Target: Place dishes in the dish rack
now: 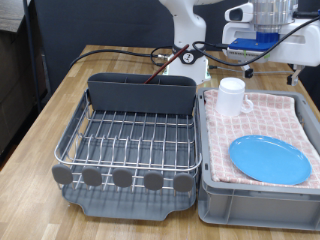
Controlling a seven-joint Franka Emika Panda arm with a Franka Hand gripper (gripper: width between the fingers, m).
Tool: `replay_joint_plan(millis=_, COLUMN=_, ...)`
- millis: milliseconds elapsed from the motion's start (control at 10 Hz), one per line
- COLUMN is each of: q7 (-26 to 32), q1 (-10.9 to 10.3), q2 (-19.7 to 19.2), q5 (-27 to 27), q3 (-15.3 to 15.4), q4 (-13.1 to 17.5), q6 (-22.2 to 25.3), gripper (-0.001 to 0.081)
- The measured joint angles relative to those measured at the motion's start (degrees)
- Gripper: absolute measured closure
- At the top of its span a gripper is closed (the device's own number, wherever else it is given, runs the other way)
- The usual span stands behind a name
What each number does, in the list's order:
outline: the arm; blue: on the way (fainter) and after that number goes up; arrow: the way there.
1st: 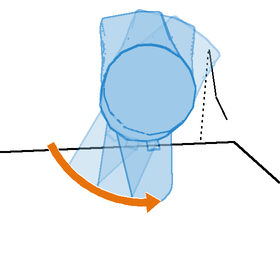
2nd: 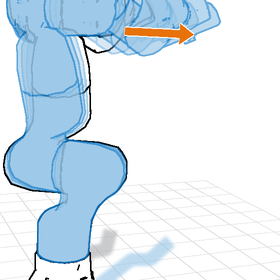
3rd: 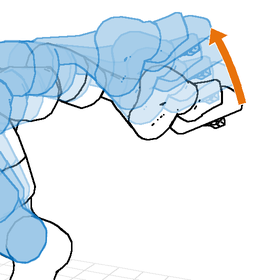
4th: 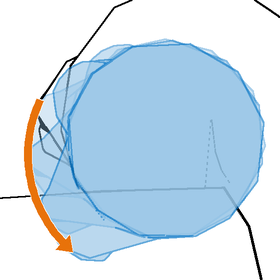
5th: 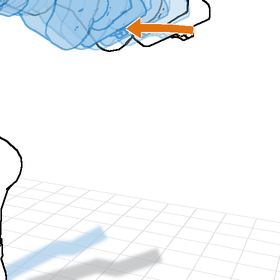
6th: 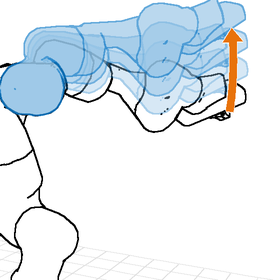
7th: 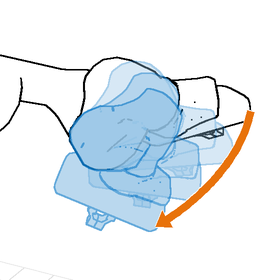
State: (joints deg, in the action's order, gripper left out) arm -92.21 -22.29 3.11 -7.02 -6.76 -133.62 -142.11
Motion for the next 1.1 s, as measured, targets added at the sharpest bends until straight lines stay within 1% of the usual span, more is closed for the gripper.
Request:
replay_joint_plan(millis=100, q7=2.41, q1=0.0, q2=-0.25, q5=-2.4, q3=-0.01, q4=-1.7, q6=-3.03, gripper=0.0004)
replay_joint_plan(millis=200, q7=6.07, q1=0.0, q2=-0.85, q5=-4.93, q3=-0.11, q4=-3.32, q6=-5.5, gripper=0.0004)
replay_joint_plan(millis=300, q7=9.0, q1=0.01, q2=-1.78, q5=-6.52, q3=-0.18, q4=-4.04, q6=-7.62, gripper=0.0004)
replay_joint_plan(millis=400, q7=8.63, q1=0.01, q2=-1.77, q5=-6.45, q3=-0.18, q4=-3.95, q6=-7.47, gripper=0.0004)
replay_joint_plan(millis=500, q7=10.13, q1=0.02, q2=-1.77, q5=-8.42, q3=-0.2, q4=-3.98, q6=-7.56, gripper=0.0004)
replay_joint_plan(millis=800, q7=19.36, q1=0.16, q2=-1.83, q5=-16.29, q3=-0.63, q4=-5.18, q6=-9.63, gripper=0.0004)
replay_joint_plan(millis=1100, q7=25.32, q1=0.27, q2=-2.47, q5=-22.01, q3=-0.87, q4=-6.54, q6=-11.67, gripper=0.0004)
